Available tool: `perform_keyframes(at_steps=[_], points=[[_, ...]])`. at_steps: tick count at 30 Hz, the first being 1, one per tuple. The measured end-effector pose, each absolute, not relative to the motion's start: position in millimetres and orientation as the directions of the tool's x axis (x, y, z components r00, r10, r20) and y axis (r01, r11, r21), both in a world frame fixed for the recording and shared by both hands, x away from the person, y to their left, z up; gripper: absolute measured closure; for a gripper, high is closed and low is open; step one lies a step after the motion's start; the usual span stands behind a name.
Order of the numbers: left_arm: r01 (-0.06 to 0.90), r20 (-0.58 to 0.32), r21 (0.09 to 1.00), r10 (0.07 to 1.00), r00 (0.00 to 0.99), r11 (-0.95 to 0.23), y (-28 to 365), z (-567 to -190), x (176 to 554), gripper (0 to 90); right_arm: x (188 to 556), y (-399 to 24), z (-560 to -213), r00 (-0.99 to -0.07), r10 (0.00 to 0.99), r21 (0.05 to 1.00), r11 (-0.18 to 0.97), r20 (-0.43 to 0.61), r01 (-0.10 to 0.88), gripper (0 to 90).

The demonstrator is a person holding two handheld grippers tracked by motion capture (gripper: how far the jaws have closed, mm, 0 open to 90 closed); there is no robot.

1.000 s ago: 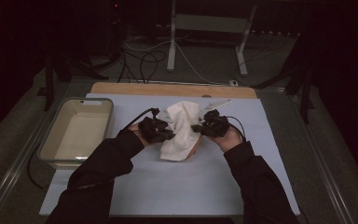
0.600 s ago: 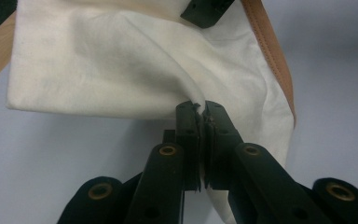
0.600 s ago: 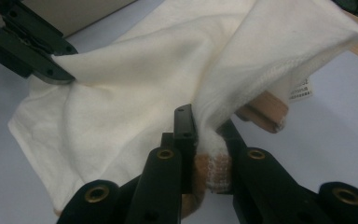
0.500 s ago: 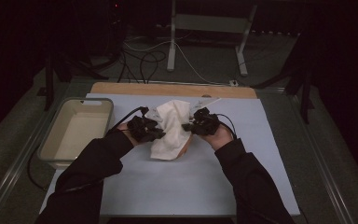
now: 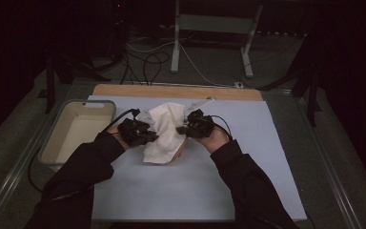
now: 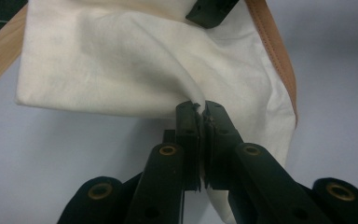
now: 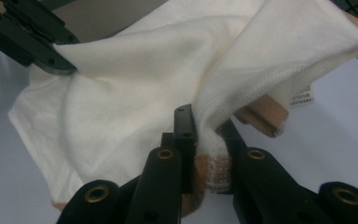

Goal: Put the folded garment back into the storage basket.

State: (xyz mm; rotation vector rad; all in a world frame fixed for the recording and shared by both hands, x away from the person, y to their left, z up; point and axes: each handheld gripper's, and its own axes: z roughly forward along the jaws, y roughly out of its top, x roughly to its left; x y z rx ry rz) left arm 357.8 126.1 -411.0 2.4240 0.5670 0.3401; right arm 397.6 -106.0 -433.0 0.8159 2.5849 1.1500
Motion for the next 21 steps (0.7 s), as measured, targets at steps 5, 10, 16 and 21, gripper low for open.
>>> perform_keyframes(at_steps=[5,10,16,21], points=[[0.324,0.109,0.620,0.487,0.867,-0.715,138,-408,356,87.2,398,-95,-430,-0.838,0.544,0.733,0.557,0.031,0.389,83.8],[0.334,0.109,0.622,0.501,0.859,-0.708,148,-405,354,87.2,398,-83,-428,-0.846,0.533,0.735,0.563,0.026,0.378,83.8],[0.339,0.114,0.618,0.508,0.854,-0.709,157,-403,352,87.2,398,-71,-426,-0.854,0.520,0.731,0.573,0.023,0.370,83.8],[0.346,0.114,0.614,0.514,0.850,-0.709,166,-400,350,87.2,398,-63,-424,-0.861,0.508,0.732,0.581,0.014,0.355,83.8]])
